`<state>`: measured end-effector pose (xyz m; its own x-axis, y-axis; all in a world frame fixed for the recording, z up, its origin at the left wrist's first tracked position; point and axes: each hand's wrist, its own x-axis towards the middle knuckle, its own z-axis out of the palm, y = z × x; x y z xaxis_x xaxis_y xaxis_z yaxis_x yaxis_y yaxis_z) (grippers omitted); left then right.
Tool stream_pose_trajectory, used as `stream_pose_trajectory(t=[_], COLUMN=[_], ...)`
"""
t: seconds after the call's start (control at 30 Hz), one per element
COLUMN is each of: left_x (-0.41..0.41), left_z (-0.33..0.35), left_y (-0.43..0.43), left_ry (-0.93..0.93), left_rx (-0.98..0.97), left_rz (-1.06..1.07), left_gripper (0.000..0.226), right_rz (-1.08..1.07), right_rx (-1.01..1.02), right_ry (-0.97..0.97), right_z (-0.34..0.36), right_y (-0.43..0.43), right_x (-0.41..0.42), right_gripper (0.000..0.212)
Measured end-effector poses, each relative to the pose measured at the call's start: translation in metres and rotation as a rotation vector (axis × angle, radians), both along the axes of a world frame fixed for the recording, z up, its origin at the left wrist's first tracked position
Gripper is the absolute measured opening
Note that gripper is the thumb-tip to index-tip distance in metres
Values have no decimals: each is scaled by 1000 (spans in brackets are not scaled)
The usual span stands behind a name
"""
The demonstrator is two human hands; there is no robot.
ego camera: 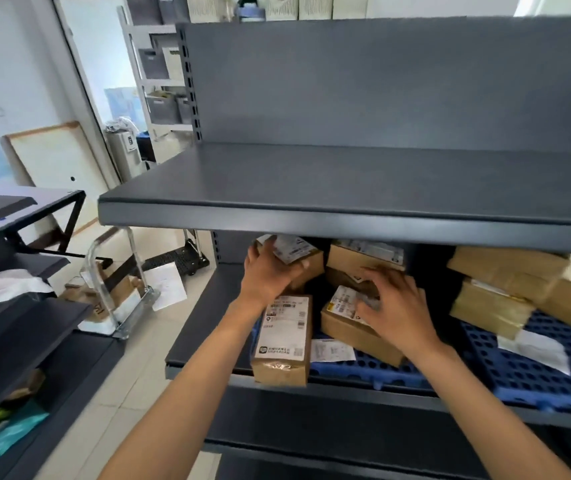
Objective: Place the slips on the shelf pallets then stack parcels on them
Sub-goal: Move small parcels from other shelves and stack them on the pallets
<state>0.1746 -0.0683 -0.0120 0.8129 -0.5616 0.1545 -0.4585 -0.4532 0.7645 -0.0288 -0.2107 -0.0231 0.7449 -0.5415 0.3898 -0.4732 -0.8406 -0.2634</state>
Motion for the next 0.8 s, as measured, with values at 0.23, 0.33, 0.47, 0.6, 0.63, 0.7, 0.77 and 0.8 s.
stream_pose_trajectory(t=[0.23,0.33,0.47,0.6,0.63,0.7,0.77,0.8], left_x=[46,62,74,75,75,76,76,77], left_z=[-16,-13,-13,-14,-14,-15,-15,-15], left_y=[-7,1,7,11,11,8,5,3], left_ry=[45,125,104,156,156,133,126,126], left_rx=[-44,-115,-76,-53,-42,-22,-8,-7], left_rz=[-233,-360,-431,-486,-503,-526,-536,-539], left_gripper=[60,46,51,59,61,60,61,60], right_rz=[-293,-308,-237,-363,-377,-342,-304,-317], right_rx=[-64,131,226,146,159,227,297,314], right_ry=[-54,213,164,258,252,253,266,263], right_z=[27,26,23,37,39,40,43,45], right_y=[-35,-49,-51,-42,-39,-36,-34,-32], right_x=[23,38,50,62,65,71,78,83], right_gripper=[58,79,92,96,95,88,74,70])
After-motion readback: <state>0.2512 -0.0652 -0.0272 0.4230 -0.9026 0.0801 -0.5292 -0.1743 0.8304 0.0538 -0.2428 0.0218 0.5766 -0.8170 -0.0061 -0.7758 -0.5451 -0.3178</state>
